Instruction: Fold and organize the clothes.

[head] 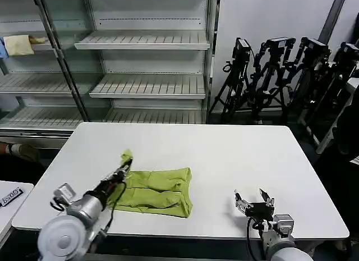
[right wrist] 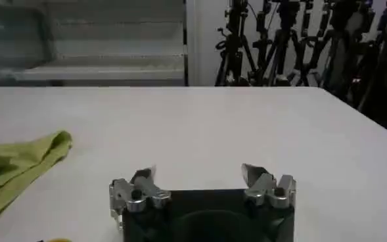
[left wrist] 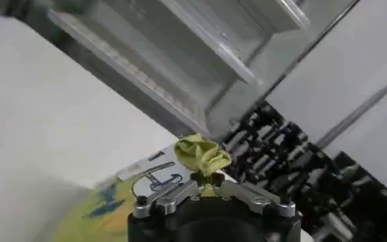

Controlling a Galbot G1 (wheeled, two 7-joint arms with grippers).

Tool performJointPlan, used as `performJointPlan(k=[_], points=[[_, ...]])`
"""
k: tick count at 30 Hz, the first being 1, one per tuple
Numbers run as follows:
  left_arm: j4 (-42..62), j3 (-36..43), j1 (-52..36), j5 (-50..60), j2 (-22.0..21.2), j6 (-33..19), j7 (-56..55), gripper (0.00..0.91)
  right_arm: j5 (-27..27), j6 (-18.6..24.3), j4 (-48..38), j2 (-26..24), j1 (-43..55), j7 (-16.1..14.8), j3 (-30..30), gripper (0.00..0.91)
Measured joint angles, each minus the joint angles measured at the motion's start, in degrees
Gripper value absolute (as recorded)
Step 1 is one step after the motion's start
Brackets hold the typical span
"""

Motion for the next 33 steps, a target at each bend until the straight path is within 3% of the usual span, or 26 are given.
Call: performJointPlan(k=[17,18,19,20,33], points=[[4.18,13.88,-5.07,7.75,-5.43,-0.65,0.3,0.02,-0.06,0.04,0.09,0.65,-0.47,0.1,0.67,0.907],[4.4,14.45,-5.28,8.15,-5.65,-0.65,0.41,0.111,-0.1,0.04,0.12,0.71,-0.48,0.12,0.63,0.907],[4.65,15.02,-5.52,8.59,-5.92,-0.66,0.55,0.554,-0.14,0.04,0.18,0.75,-0.51,0.11,0.58,0.907],[4.87,15.59,-5.72,9.0,-6.12,-0.66,0.68,0.907,-0.17,0.04,0.2,0.77,-0.56,0.14,0.56,0.907],[5.17,18.64,-6.23,14.39,-7.52,-1.19,3.22,0.907,-0.36,0.04,0.79,0.61,-1.1,0.17,0.69,0.907]])
